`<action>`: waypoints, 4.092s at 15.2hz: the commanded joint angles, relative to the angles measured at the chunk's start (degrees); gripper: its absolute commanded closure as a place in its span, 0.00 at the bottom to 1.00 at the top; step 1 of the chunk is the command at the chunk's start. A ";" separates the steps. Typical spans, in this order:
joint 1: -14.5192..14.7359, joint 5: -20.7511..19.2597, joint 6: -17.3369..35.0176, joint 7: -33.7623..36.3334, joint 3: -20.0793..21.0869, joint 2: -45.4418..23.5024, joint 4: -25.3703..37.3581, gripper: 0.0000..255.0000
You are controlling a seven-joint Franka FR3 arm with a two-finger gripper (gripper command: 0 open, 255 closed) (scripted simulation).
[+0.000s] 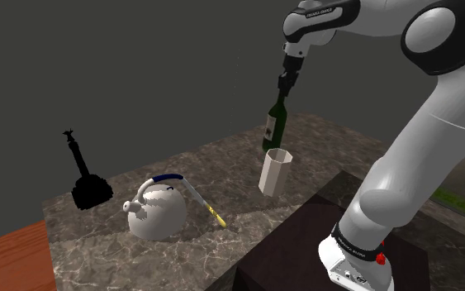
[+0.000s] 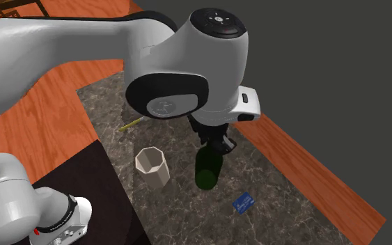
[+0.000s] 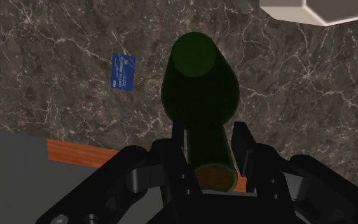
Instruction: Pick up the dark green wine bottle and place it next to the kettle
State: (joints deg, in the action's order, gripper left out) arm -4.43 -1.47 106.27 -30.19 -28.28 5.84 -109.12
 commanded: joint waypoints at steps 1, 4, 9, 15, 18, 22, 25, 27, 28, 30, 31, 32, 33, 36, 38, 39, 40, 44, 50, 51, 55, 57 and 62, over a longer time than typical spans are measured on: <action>0.03 0.04 -1.60 0.00 0.03 -0.04 1.64 1.00; 0.06 0.07 -3.92 0.01 0.07 -0.09 4.00 1.00; 0.11 0.27 -7.82 -0.07 0.07 -0.47 8.24 1.00; 0.10 0.74 -12.62 -0.34 -0.05 -1.44 13.89 1.00; 0.05 1.08 -15.08 -0.56 -0.17 -2.15 16.98 1.00; -0.08 1.66 -18.45 -0.93 -0.40 -3.37 21.43 1.00; -0.26 2.23 -21.08 -1.28 -0.64 -4.51 25.05 1.00; -0.42 2.67 -22.89 -1.56 -0.84 -5.39 27.63 1.00; -0.52 2.92 -23.82 -1.71 -0.95 -5.87 28.97 1.00; -0.77 3.47 -25.72 -2.03 -1.18 -6.92 31.77 1.00; -0.92 3.77 -26.70 -2.21 -1.32 -7.50 33.24 1.00; -0.99 3.90 -27.09 -2.28 -1.37 -7.73 33.84 1.00; 0.02 3.15 -26.76 -0.55 -0.46 -6.42 32.41 1.00; 2.73 1.42 -26.01 4.55 2.29 -3.10 28.81 1.00; 4.23 0.63 -25.68 7.85 4.21 -1.35 26.91 1.00; 4.93 0.34 -25.55 9.47 5.15 -0.61 26.09 1.00; 5.64 0.09 -25.43 11.07 6.08 0.05 25.36 1.00; 8.19 -0.43 -25.13 17.27 9.77 1.90 23.26 1.00; 11.78 -0.30 -25.00 26.09 14.99 2.52 22.39 1.00; 12.36 -0.21 -25.01 27.52 15.82 2.38 22.50 1.00; 14.67 0.18 -25.15 33.09 19.07 1.20 23.72 1.00; 15.84 0.37 -25.30 35.82 20.61 0.23 24.79 1.00; 18.82 0.70 -25.97 42.46 24.24 -3.35 28.95 1.00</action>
State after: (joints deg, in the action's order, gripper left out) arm 13.68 -0.84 81.01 10.64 -4.90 3.46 -81.87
